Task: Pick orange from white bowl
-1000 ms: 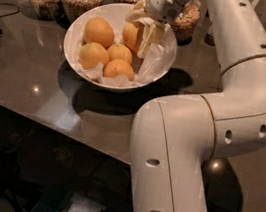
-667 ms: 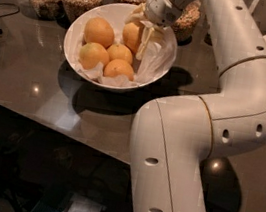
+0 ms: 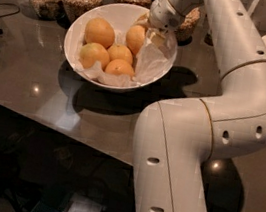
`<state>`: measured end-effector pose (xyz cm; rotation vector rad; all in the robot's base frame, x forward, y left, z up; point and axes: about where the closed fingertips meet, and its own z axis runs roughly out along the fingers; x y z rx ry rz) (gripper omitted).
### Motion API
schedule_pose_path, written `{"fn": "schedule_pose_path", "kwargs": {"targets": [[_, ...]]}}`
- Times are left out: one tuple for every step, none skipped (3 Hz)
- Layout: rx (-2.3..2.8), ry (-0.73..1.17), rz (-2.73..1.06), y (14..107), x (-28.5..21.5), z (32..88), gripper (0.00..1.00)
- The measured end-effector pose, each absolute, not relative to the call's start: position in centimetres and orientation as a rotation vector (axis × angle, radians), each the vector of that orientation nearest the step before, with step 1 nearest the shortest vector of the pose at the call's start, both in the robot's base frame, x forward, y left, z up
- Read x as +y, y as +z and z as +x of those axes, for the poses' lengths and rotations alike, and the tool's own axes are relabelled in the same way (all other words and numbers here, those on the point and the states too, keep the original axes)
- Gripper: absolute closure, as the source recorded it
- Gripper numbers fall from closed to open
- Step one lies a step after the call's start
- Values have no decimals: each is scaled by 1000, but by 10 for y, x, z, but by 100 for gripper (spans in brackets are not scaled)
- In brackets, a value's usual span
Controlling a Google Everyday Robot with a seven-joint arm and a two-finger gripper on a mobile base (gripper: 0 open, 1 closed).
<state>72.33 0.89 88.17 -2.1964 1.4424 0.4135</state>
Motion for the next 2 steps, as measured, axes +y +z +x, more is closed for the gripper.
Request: {"fn": "schedule_pose_path", "kwargs": {"targets": [[1440,408,-2161,899,-3,719,100],[1422,404,-2120,922,-14,710,100]]}}
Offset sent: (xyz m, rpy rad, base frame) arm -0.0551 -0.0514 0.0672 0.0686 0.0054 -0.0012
